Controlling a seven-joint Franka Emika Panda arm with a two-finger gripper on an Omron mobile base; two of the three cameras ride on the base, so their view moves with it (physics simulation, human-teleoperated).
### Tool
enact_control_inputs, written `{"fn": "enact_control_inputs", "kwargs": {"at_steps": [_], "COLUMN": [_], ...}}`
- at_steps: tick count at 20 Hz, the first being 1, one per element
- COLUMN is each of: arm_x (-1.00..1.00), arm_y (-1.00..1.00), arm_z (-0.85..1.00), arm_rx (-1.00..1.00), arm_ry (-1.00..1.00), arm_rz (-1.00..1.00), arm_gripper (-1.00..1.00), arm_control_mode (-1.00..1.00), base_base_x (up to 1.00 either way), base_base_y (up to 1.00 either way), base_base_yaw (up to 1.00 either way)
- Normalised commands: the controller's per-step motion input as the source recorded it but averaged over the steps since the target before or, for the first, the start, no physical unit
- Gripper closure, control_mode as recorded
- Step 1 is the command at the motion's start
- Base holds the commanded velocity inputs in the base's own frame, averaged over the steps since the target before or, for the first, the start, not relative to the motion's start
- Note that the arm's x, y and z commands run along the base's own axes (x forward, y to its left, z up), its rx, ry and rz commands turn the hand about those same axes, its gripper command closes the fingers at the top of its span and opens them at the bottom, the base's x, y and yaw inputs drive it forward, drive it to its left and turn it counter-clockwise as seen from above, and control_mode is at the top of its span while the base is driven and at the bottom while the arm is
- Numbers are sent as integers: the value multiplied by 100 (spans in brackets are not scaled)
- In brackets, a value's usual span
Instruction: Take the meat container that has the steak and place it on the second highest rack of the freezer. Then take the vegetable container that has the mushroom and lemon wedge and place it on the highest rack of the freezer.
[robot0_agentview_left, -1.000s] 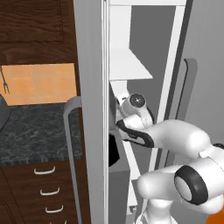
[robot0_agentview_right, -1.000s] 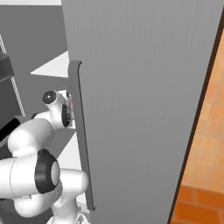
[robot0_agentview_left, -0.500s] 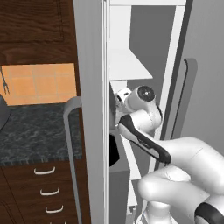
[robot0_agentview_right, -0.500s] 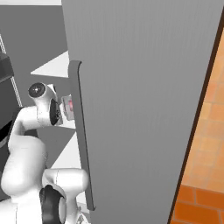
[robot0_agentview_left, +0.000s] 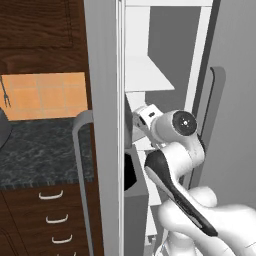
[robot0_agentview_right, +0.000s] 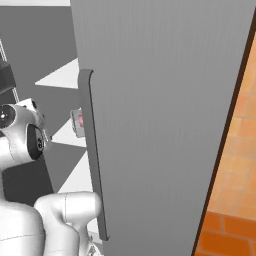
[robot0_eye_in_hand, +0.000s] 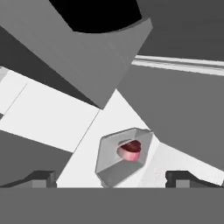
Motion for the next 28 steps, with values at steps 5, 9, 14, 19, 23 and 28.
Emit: {"fn": "enact_control_inputs", "kwargs": {"at_steps": [5,9,14,19,23,28], "arm_x": [-100,-100,-100,-59,0,0], "arm_y": [-35,-76,-61,-12,0,0], "arm_z": [27,22,-7,-62,-45,-23], "arm_rx": [4,16,13,0,0,0], "arm_ry": [-15,-1,4,4,7,3], "arm_rz": [0,-3,-5,-8,-1,0], "arm_gripper": [-100,-100,-100,-100,-100,-100], "arm_control_mode": [-100,-100,-100,-100,-100,100], "base_base_x": [0,0,0,0,0,-9], "base_base_y": [0,0,0,0,0,0], "base_base_yaw": [0,0,0,0,0,0]}}
